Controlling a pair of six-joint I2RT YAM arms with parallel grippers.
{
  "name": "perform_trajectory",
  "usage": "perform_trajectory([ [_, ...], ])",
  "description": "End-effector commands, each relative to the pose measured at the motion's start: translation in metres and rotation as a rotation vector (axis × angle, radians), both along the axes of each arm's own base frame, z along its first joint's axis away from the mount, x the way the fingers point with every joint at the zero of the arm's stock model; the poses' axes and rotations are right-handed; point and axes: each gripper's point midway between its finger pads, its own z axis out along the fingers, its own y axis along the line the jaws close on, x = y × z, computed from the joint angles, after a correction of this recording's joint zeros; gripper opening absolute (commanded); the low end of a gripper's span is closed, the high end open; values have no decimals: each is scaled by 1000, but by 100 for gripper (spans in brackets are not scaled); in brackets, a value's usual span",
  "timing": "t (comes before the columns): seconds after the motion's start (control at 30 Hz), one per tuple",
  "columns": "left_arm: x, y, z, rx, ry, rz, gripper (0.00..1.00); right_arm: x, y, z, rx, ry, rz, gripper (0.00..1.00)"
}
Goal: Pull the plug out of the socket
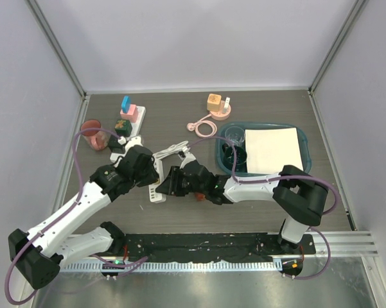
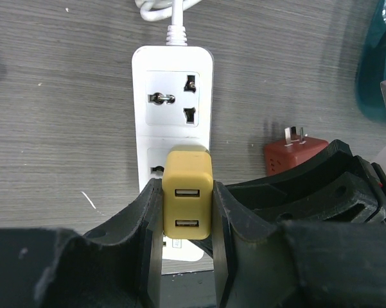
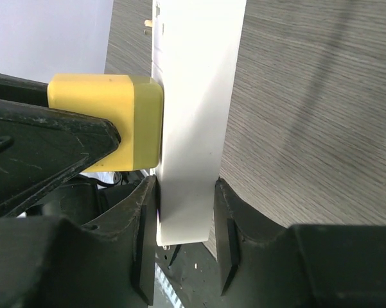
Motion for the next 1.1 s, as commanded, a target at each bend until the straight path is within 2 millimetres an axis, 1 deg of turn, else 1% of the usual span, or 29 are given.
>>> perform_trajectory([
  [0.0, 13, 1, 22, -17, -91, 24, 0, 4, 0, -16, -27, 24, -37, 1],
  [0.03, 10, 1, 11, -18, -75, 20, 0, 5, 0, -16, -22, 25, -42, 1],
  [0.1, 9, -3, 8, -53, -83, 11, 0, 6, 0, -13, 5, 28, -50, 1],
  [0.13, 6, -2, 1, -52, -71, 13, 0, 8, 0, -13, 13, 30, -54, 1],
  [0.23, 5, 2, 4, -57, -89, 22, 0, 10, 0, -6, 54, 22, -55, 1],
  [0.3, 6, 7, 11, -70, -109, 32, 0, 9, -1, -4, 83, 23, -50, 1],
  [0.43, 8, 11, 22, -105, -128, 42, 0, 7, 0, -9, 103, 47, -43, 1],
  [0.5, 10, 10, 22, -128, -127, 47, 0, 5, 1, -9, 131, 61, -38, 1],
  [0.57, 6, 4, 14, -148, -101, 31, 0, 4, 1, -9, 142, 63, -37, 1],
  [0.63, 6, 3, 8, -151, -90, 28, 0, 5, 1, -8, 138, 54, -34, 1],
  [0.7, 5, 3, 7, -147, -88, 24, 0, 6, 1, -9, 110, 52, -32, 1],
  [0.83, 10, 10, 23, -112, -117, 41, 0, 7, 3, -9, 99, 45, -27, 1],
  [0.93, 13, 21, 35, -72, -151, 71, 0, 9, 6, -15, 74, 58, -30, 1],
  [0.97, 13, 25, 39, -64, -165, 83, 0, 11, 7, -21, 54, 58, -32, 1],
  [1.0, 13, 32, 43, -44, -177, 107, 0, 13, 10, -21, 43, 60, -33, 1],
  [1.07, 12, 39, 48, -33, -195, 129, 0, 19, 12, -23, 23, 56, -44, 1],
])
